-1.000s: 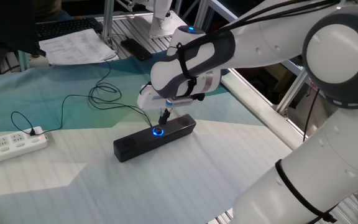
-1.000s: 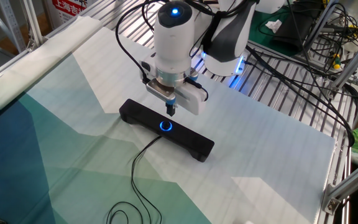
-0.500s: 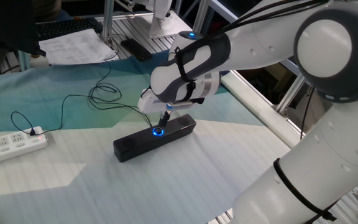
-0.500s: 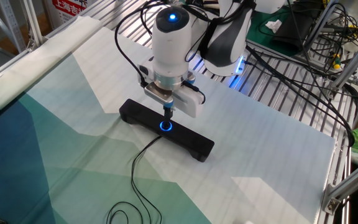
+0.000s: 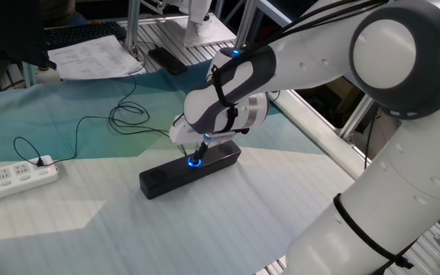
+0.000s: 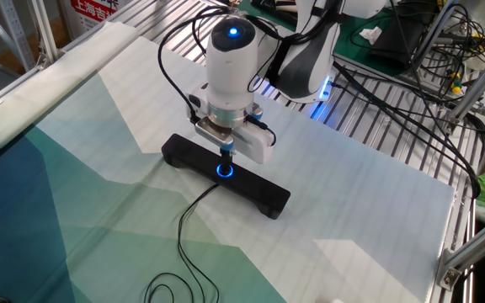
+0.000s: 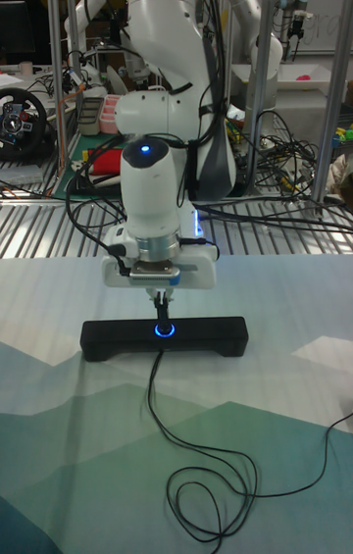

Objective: Turn the knob to increase the volume of the speaker

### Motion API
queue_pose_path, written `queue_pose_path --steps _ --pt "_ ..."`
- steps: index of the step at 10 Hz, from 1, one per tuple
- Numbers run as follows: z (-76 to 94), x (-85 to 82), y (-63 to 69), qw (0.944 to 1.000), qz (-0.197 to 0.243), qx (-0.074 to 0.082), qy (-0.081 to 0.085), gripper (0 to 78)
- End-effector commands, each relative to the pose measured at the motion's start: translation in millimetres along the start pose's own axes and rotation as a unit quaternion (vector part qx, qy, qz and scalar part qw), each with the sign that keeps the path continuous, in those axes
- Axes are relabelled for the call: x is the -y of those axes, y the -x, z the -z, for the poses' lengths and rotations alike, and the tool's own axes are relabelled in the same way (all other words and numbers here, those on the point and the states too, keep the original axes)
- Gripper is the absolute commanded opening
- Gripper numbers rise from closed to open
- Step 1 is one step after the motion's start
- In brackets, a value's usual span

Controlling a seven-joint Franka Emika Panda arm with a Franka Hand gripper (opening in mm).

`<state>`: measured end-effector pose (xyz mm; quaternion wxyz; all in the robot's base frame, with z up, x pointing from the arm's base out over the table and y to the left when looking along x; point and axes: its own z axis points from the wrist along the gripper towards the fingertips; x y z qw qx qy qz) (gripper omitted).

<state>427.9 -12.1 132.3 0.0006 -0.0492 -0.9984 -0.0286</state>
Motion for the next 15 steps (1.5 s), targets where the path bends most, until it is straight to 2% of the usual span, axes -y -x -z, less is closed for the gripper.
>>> queue_pose_path --steps 1,4,7,10,11,15 --pt "-3.5 0.6 1.9 1.0 -0.003 0.003 0.0 0.0" --pt "-7.4 0.8 2.5 1.0 -0.003 0.006 0.005 0.0" --pt "-3.1 -1.2 2.2 0.9999 -0.01 0.008 0.006 0.0" --pt "-3.0 -1.3 2.4 0.9999 -0.011 0.012 0.003 0.0" --pt "-3.0 -1.3 2.4 0.9998 -0.016 0.01 -0.004 0.0" --pt "-3.0 -1.3 2.4 0.9982 -0.051 -0.031 -0.006 0.0"
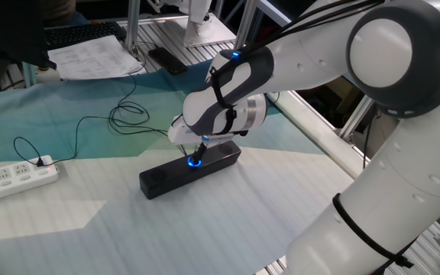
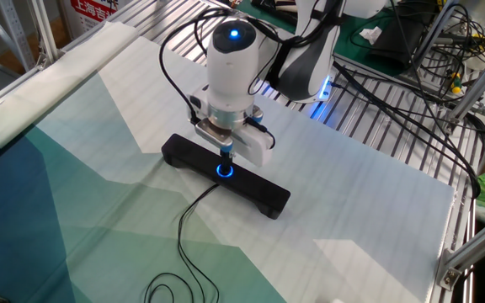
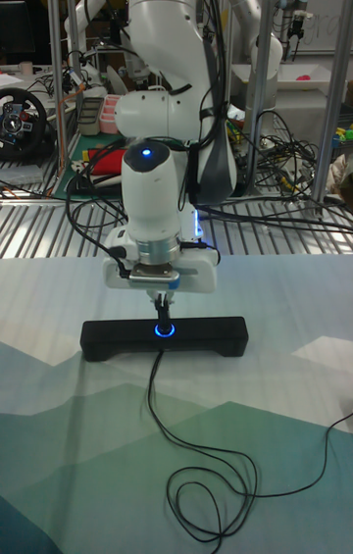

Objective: Turn the knob to increase the volume of the speaker

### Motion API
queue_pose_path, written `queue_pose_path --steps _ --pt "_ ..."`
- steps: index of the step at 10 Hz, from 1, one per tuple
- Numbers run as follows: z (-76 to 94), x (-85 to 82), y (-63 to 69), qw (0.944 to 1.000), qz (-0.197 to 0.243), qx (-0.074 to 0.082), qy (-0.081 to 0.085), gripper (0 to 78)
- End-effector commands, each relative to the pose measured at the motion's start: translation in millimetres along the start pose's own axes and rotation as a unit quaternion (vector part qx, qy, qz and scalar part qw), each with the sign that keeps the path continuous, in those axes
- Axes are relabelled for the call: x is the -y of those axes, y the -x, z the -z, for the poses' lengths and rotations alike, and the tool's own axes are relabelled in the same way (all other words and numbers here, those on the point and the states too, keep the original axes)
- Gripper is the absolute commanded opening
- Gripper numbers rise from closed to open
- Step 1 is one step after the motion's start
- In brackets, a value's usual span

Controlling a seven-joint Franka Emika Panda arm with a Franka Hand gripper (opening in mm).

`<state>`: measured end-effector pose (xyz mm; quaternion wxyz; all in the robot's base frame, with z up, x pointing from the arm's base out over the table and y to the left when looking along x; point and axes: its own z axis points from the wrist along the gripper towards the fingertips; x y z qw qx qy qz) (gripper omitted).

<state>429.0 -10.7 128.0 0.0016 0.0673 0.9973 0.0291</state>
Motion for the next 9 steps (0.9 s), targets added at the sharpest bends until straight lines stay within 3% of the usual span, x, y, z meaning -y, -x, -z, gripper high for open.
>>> queue_pose_path --steps 1,9 --pt "1.4 0.0 1.4 0.9987 -0.033 -0.039 -0.01 0.0" --pt "2.1 -1.1 5.9 0.9995 -0.029 -0.013 -0.007 0.0"
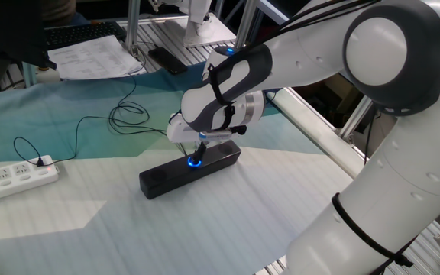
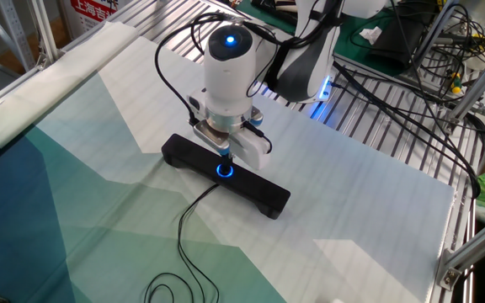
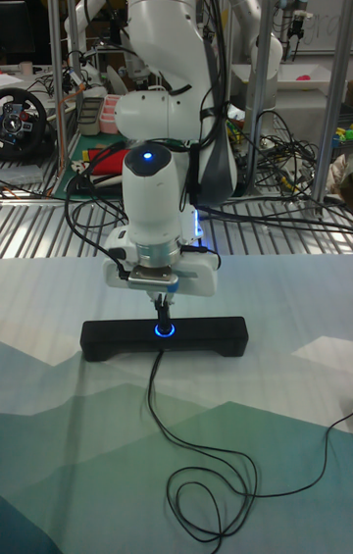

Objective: Turn the knob to increase the volume of the speaker

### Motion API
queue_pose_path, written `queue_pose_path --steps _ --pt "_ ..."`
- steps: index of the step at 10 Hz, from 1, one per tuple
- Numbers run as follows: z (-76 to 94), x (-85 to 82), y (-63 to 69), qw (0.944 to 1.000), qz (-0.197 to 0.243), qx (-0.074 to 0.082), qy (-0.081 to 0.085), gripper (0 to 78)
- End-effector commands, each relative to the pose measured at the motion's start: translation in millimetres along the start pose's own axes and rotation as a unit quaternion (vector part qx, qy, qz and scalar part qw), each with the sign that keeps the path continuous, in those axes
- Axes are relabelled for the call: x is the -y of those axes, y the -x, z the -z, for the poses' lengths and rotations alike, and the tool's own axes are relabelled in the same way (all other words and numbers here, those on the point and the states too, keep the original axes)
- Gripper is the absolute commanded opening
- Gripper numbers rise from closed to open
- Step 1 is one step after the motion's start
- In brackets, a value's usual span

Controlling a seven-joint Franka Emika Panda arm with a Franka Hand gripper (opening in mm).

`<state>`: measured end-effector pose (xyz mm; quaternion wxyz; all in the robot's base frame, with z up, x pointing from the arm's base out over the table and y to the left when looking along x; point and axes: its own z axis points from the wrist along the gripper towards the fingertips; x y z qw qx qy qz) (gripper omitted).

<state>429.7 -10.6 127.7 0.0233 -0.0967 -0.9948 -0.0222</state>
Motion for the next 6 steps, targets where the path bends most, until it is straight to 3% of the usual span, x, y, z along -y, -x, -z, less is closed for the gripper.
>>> queue_pose_path --steps 1,3,6 --pt "1.5 -2.0 6.0 0.9999 -0.001 0.012 0.004 0.0" --pt "-2.3 -3.9 7.8 0.9997 -0.006 0.02 0.007 0.0" --pt "-4.1 -4.9 9.0 0.9998 -0.005 0.019 0.006 0.0"
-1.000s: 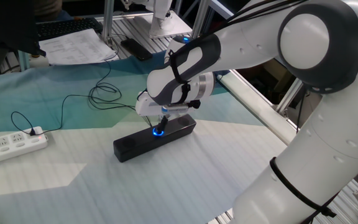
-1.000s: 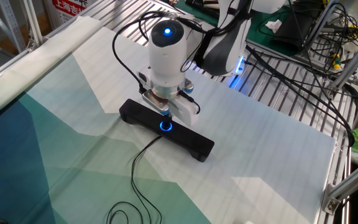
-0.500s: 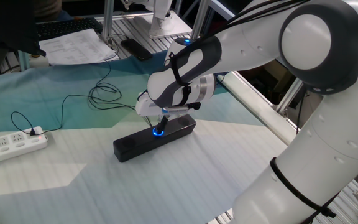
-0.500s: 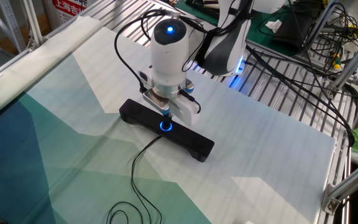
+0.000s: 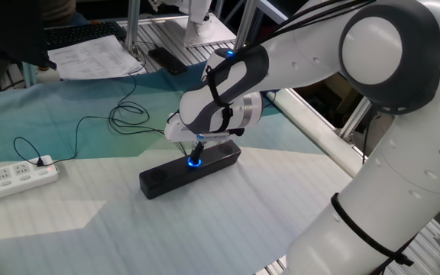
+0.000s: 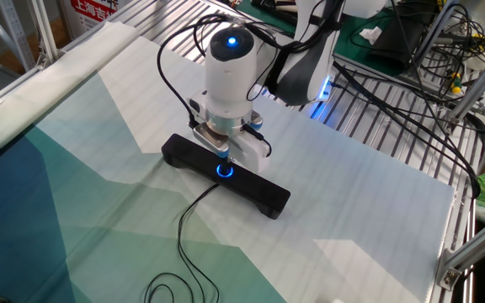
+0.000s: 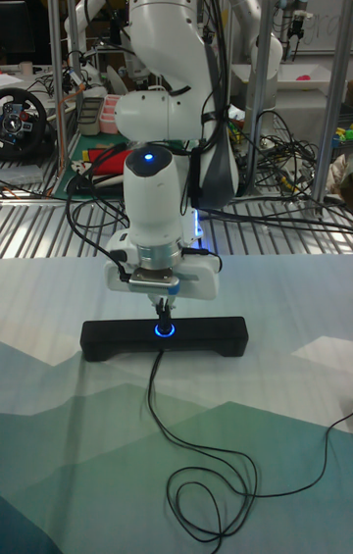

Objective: Turn the knob to increase the volume of the speaker

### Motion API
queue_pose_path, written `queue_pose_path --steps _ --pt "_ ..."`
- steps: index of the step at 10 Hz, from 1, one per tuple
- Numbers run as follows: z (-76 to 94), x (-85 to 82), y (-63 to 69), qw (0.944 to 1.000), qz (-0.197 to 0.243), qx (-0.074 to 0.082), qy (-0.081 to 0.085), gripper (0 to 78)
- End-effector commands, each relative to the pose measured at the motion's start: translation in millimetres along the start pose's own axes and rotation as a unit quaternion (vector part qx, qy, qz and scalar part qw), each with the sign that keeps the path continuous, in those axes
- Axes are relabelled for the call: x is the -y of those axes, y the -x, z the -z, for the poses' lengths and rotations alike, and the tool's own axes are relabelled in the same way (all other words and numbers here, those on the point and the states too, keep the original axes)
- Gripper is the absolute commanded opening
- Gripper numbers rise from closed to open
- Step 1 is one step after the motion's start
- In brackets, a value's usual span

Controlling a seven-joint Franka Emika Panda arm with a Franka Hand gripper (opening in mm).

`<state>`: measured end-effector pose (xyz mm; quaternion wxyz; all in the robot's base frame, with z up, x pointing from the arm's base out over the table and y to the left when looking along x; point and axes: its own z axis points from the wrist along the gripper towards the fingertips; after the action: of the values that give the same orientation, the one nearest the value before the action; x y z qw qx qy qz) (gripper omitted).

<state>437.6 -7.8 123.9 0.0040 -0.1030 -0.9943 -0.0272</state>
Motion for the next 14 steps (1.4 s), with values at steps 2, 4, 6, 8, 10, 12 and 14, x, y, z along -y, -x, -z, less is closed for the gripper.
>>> queue_pose_path --steps 2,4,6,8,10,12,14 --pt "-1.3 -1.0 1.9 1.0 0.005 0.002 -0.007 0.0" --pt "-1.4 -1.1 1.9 0.9999 0.005 0.004 -0.011 0.0" --pt "-1.5 -1.1 1.9 0.9999 0.004 0.004 -0.012 0.0" --pt "-1.5 -1.1 1.9 0.9999 0.005 0.004 -0.012 0.0" --pt "-1.5 -1.1 1.8 0.9999 0.005 0.004 -0.015 0.0" --pt "-1.5 -1.1 1.8 0.9999 0.006 0.004 -0.014 0.0" --pt "-1.5 -1.2 1.8 0.9999 0.008 0.003 -0.014 77.5"
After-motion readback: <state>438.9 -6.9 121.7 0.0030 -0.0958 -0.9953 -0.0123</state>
